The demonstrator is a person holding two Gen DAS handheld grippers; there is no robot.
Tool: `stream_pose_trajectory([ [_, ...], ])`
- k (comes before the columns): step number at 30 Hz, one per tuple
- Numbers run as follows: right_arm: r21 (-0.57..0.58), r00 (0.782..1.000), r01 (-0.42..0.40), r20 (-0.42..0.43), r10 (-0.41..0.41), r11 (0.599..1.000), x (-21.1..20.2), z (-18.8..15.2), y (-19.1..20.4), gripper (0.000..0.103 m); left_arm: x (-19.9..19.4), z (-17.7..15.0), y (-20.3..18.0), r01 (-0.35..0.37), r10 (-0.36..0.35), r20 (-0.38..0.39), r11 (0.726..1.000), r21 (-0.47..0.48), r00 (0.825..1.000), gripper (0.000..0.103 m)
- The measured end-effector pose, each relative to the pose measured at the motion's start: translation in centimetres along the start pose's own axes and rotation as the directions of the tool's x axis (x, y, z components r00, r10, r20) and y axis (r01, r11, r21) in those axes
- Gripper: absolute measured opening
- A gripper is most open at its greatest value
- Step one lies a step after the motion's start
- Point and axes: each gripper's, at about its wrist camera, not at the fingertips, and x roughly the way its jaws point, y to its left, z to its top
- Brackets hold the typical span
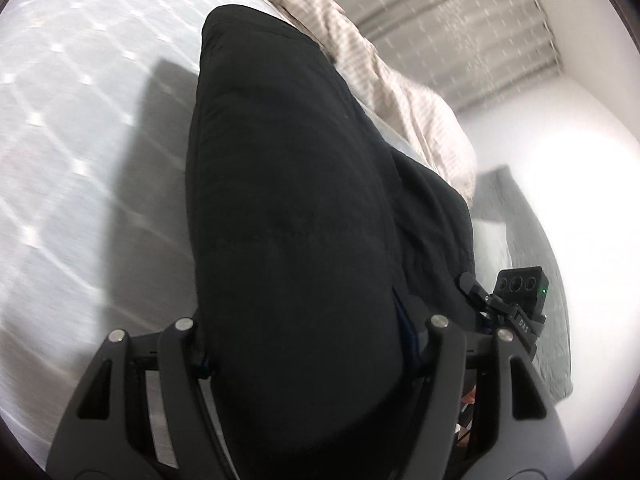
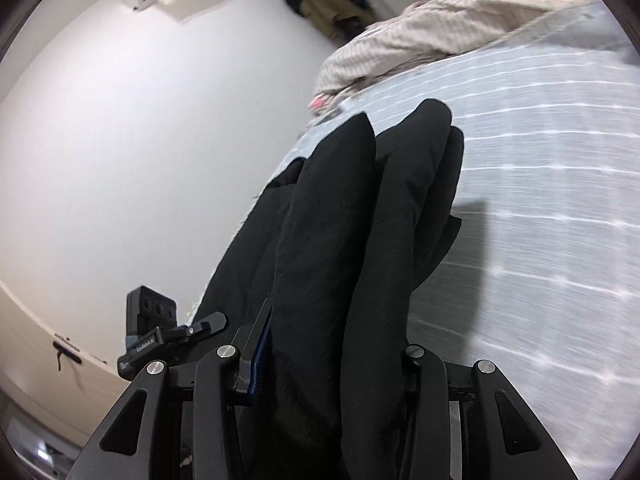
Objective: Fold large clothes
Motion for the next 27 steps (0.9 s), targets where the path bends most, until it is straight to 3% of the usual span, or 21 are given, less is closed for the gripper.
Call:
stream_pose_trajectory([
  [5,0.001,0.998,0.007,-0.063,-0.007,1.0,5.9,0.2,0.8,0.043,0.0,0.1,5.4,-0.04,0.041,0.016,0.997,-0.065,0.999,0.074],
  [7,0.0,0.989,0.087,-0.116,-0.086,0.996,8.2,-0.1,0.2,0.048,1.0,-0.2,8.3,-0.07,0.068,-0.029,0.992,-0.102,0.997,0.084],
  [9,-0.032,0.968,0.189,-0.161,-0.191,0.981,9.9,-0.6,-0.7,0.054,1.2,-0.3,10.0,-0.009,0.007,-0.022,0.994,-0.111,1.0,0.089],
  [11,-0.028,0.97,0.187,-0.15,-0.189,0.982,9.8,-0.9,-0.9,0.055,1.1,-0.7,9.4,-0.023,0.021,-0.015,0.993,-0.114,1.0,0.09],
  [14,-0.02,0.97,0.205,-0.129,-0.206,0.978,8.1,-0.9,-0.4,0.055,0.1,-0.1,7.6,-0.122,0.123,0.012,0.992,-0.042,0.992,0.09],
  [16,-0.05,0.962,0.243,-0.117,-0.248,0.969,7.4,-0.3,0.8,0.056,-0.3,0.0,5.1,-0.215,0.215,0.037,0.977,0.003,0.976,0.09],
  [17,-0.078,0.955,0.273,-0.101,-0.28,0.959,6.6,-0.3,1.7,0.057,-0.7,-0.4,3.9,-0.279,0.277,0.056,0.96,0.029,0.959,0.09],
  [22,-0.152,0.946,0.319,-0.011,-0.325,0.935,2.2,-1.9,4.5,0.078,-2.7,-2.1,-0.9,-0.45,0.431,0.147,0.882,0.142,0.89,0.094],
  [25,-0.184,0.913,0.406,0.037,-0.406,0.895,-0.3,-3.6,5.8,0.084,-3.1,-4.1,-3.2,-0.535,0.516,0.143,0.82,0.202,0.845,0.097],
  [27,-0.196,0.897,0.438,0.039,-0.439,0.877,-1.3,-4.7,6.2,0.086,-3.4,-5.6,-4.4,-0.562,0.544,0.141,0.791,0.242,0.827,0.102],
])
